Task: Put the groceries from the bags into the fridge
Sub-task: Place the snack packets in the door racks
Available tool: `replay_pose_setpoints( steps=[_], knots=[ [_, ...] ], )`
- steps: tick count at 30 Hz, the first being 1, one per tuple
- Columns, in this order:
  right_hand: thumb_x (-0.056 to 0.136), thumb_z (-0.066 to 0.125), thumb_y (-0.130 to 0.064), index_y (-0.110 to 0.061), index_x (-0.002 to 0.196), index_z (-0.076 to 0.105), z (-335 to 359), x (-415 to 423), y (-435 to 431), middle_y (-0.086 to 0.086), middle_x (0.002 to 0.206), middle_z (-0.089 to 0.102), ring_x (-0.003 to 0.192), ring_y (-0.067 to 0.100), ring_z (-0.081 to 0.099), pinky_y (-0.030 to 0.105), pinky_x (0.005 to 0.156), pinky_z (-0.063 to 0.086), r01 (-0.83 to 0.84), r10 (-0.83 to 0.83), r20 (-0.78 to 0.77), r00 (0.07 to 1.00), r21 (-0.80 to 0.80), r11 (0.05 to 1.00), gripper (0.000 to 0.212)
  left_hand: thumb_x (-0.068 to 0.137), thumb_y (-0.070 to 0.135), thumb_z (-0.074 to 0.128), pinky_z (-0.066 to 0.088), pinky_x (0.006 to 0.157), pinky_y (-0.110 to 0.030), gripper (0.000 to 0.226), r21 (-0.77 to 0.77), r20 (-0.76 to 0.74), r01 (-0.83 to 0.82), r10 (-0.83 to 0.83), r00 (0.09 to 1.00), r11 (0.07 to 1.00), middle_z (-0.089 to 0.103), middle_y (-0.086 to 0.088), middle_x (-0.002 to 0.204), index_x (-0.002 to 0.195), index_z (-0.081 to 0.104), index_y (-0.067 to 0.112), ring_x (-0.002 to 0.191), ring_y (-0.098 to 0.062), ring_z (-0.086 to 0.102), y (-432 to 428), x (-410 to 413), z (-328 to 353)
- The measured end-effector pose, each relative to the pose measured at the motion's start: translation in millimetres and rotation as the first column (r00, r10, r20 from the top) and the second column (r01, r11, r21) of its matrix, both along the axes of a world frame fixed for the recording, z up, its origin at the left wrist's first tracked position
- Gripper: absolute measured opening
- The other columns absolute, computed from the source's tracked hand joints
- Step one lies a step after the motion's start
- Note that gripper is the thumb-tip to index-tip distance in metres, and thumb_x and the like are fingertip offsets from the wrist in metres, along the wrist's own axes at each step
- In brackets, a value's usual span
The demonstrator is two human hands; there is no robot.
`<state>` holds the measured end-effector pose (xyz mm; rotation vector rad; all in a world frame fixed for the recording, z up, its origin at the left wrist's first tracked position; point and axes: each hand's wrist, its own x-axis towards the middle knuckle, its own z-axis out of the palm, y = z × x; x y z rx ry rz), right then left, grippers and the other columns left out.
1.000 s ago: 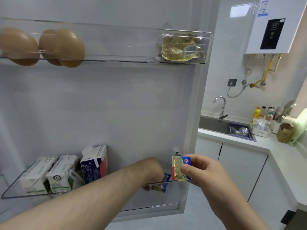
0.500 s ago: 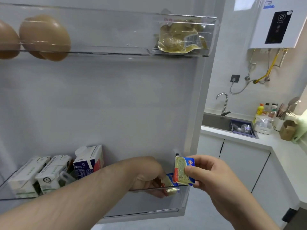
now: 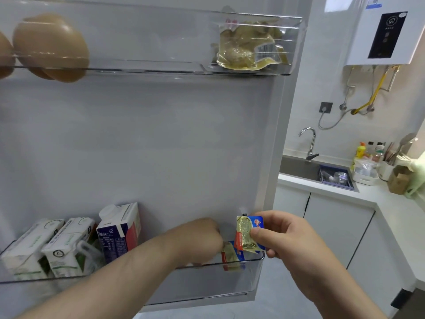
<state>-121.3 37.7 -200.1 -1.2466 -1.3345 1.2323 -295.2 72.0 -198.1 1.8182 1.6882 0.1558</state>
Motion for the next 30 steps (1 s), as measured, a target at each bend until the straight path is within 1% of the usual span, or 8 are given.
replay_pose_setpoints(
  steps=[1,3,4,6,8,14,21,30],
  knots=[
    [0.087,0.062,0.004,-0.012,0.088,0.073,2,-1,0,0.001,0.070,0.073,0.053,0.001,0.060,0.012,0.046,0.039,-0.008,0.008,-0.014,1.000,0.009,1.000,0.020,0.095,0.018,0.042,0.050,0.082,-0.031,0.018,0.106,-0.125,0.073,-0.060,0.990,0.992,0.060,-0.005,0.100,0.092,0.059,0.016,0.089,-0.021,0.054,-6,-4,3],
    [0.087,0.061,0.007,-0.009,0.088,0.073,4,-2,1,0.000,0.067,0.072,0.049,-0.001,0.058,0.010,0.044,0.039,-0.018,0.019,-0.035,0.999,0.024,1.000,0.019,0.095,0.020,0.041,0.047,0.083,-0.028,0.022,0.285,-0.052,0.093,-0.081,0.995,0.954,0.062,0.002,0.102,0.097,0.063,0.019,0.095,-0.016,0.057,-21,-11,9],
    [0.088,0.062,0.007,-0.008,0.089,0.072,5,-2,1,-0.001,0.067,0.072,0.049,-0.001,0.058,0.010,0.044,0.039,-0.021,0.022,-0.039,0.999,0.031,0.999,0.018,0.094,0.022,0.045,0.049,0.085,-0.029,0.021,0.318,0.157,0.011,-0.064,0.986,0.948,0.065,0.006,0.101,0.101,0.064,0.023,0.095,-0.012,0.060,-28,-12,11],
    [0.087,0.064,0.006,-0.006,0.090,0.071,5,-4,3,-0.001,0.066,0.072,0.048,-0.001,0.057,0.010,0.043,0.039,-0.009,0.011,-0.044,0.999,0.041,0.999,0.014,0.082,0.026,0.055,0.056,0.080,-0.031,0.020,0.233,0.621,-0.115,-0.057,0.782,0.966,0.070,0.003,0.091,0.098,0.067,0.027,0.084,-0.008,0.066,-39,-10,17],
    [0.085,0.067,0.005,-0.004,0.090,0.067,5,-6,4,0.002,0.068,0.071,0.047,0.001,0.058,0.011,0.042,0.039,0.022,-0.020,-0.060,0.998,0.034,0.999,0.010,0.073,0.022,0.059,0.058,0.069,-0.029,0.023,0.179,0.772,-0.116,-0.066,0.632,0.977,0.071,-0.002,0.086,0.092,0.072,0.025,0.077,-0.013,0.070,-40,-9,16],
    [0.082,0.076,-0.002,-0.004,0.091,0.059,1,-7,3,0.009,0.072,0.072,0.048,0.008,0.060,0.015,0.040,0.037,0.027,-0.026,-0.109,0.994,0.003,1.000,0.020,0.084,-0.003,0.065,0.055,0.063,-0.023,0.026,0.249,0.730,-0.168,-0.071,0.680,0.954,0.073,-0.003,0.091,0.093,0.069,0.021,0.070,-0.011,0.067,-36,-8,16],
    [0.066,0.074,-0.013,-0.003,0.090,0.058,4,-7,-5,0.008,0.066,0.071,0.045,0.009,0.059,0.014,0.040,0.039,-0.025,0.032,-0.185,0.982,0.041,0.999,0.030,0.074,0.014,0.070,0.056,0.063,-0.028,0.020,0.241,0.714,-0.094,-0.111,0.691,0.966,0.071,-0.008,0.091,0.094,0.069,0.018,0.073,-0.019,0.070,-33,-9,11],
    [0.081,0.077,-0.009,-0.011,0.090,0.066,3,-3,-9,0.004,0.080,0.076,0.063,0.010,0.069,0.015,0.046,0.042,-0.009,0.009,0.001,1.000,0.036,0.999,0.015,0.079,-0.005,0.065,0.058,0.058,-0.033,0.010,0.212,0.666,-0.162,-0.021,0.746,0.964,0.068,-0.023,0.078,0.079,0.062,0.004,0.060,-0.019,0.067,-34,-2,14]
  ],
)
